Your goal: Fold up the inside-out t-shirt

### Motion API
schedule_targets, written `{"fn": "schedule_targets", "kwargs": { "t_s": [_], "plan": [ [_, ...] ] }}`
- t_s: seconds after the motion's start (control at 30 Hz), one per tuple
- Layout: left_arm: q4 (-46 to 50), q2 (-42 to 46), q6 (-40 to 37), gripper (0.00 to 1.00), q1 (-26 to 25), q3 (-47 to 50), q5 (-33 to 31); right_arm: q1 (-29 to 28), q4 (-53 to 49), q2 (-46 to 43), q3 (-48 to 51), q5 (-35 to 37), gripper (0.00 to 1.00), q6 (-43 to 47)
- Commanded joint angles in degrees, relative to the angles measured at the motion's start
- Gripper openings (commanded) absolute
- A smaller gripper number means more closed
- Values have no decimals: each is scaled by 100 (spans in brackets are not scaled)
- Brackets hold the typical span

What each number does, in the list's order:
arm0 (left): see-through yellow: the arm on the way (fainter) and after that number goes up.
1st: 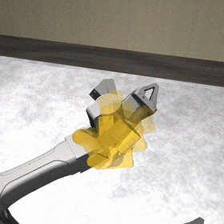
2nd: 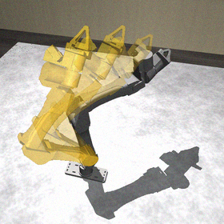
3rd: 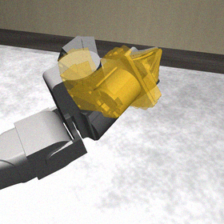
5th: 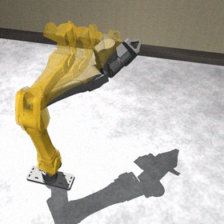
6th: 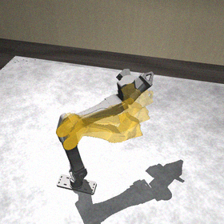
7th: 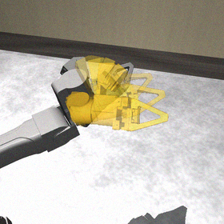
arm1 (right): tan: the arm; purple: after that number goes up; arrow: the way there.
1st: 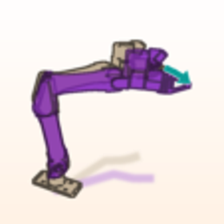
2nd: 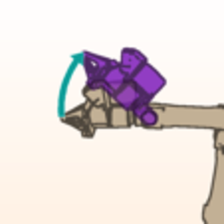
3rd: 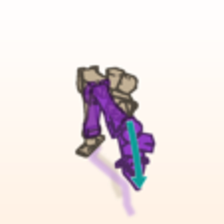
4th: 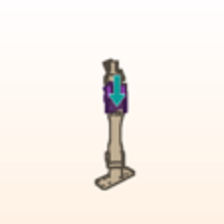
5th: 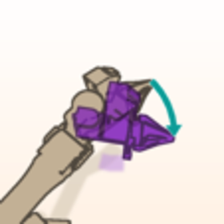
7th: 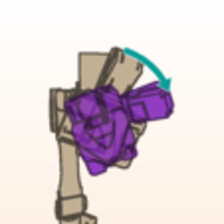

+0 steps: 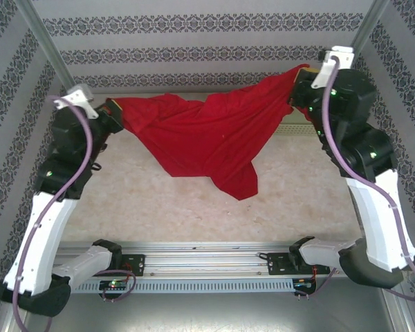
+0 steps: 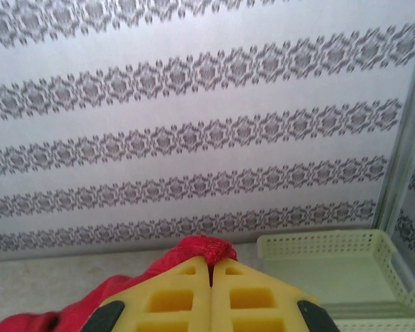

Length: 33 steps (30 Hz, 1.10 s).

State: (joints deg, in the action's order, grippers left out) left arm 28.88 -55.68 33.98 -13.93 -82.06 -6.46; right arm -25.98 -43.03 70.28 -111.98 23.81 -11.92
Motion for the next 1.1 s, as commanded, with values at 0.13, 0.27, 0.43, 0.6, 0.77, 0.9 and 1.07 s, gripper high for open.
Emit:
{"fn": "schedule_targets", "kwargs": {
  "t_s": [0.13, 0.27, 0.43, 0.6, 0.77, 0.9, 1.07],
  "plan": [
    [-376, 873, -452, 0, -42, -524, -55, 61, -3, -687, -731, -325, 0, 31],
    [-733, 1118, -335, 0, -42, -329, 39, 58, 231, -821, -784, -683, 0, -54],
    [-676, 392, -427, 0, -42, -175, -388, 112, 470, -90, -802, 48, 0, 419],
    [-672, -663, -443, 0, 4, -30, -1360, 818, 479, 1014, -802, -367, 0, 10],
    [-660, -1783, -234, 0, 365, 79, -1892, 1191, 989, 2077, -308, -825, 0, -335],
    [-1407, -2733, -281, 0, 715, 366, -1590, 1192, 1380, 3176, -170, -1029, 0, -584],
    [-1973, -4173, -223, 0, 1080, 281, -825, 1182, 1461, 4828, -841, -1114, 0, -915]
  ]
}}
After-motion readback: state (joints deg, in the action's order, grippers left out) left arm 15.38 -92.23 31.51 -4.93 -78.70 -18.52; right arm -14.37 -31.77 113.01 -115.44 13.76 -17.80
